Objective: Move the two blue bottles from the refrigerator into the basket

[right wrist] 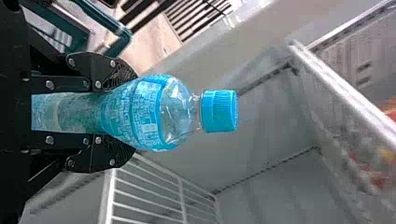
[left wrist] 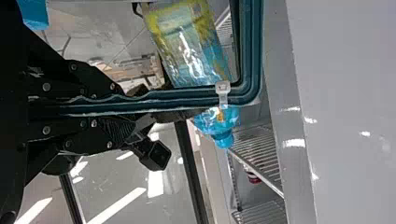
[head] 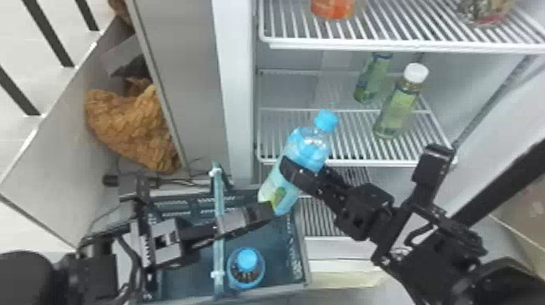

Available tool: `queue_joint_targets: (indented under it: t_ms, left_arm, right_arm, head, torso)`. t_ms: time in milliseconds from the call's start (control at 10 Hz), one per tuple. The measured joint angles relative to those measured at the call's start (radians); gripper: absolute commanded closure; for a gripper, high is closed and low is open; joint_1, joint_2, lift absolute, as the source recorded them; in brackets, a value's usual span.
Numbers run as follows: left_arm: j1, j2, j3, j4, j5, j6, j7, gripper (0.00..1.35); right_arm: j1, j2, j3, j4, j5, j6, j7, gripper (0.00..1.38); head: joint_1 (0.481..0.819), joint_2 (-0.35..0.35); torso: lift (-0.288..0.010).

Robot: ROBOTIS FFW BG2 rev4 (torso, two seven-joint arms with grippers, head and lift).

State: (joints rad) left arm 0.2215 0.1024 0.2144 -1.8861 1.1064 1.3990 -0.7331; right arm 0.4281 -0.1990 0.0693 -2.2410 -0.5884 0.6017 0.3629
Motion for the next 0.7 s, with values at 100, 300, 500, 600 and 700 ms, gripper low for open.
queue_joint_targets:
  t_ms: [100,300,500,600,700]
  left_arm:
    - [0.001,0.000,-0.001,0.000,0.001,-0.002,0.001,1.20]
    - [-0.001,0.000,-0.006,0.000,0.009,-0.009,0.001,1.20]
    - [-0.003,0.000,-0.011,0.000,0.014,-0.012,0.001,1.20]
    - [-0.002,0.000,-0.011,0.000,0.016,-0.013,0.001,1.20]
    - [0.001,0.000,-0.010,0.000,0.019,-0.016,0.001,1.20]
  right_arm:
    - [-0.005,-0.001,0.021,0.021,-0.013,0.014,0.006,1.27]
    - [-0.026,-0.003,0.066,0.068,-0.021,0.024,0.011,1.04]
    - [-0.069,-0.004,0.087,0.146,-0.037,0.025,0.053,0.23]
    - [-0.078,-0.005,0.090,0.164,-0.048,0.026,0.061,0.05]
    - [-0.077,-0.005,0.090,0.168,-0.057,0.026,0.061,0.11]
  head:
    - [0.695,-0.016]
    - [0.695,0.021]
    - [0.695,0.035]
    - [0.695,0.041]
    - [0.695,0.044]
  torso:
    - [-0.220]
    - [-0.220]
    - [-0.220]
    - [-0.220]
    - [-0.220]
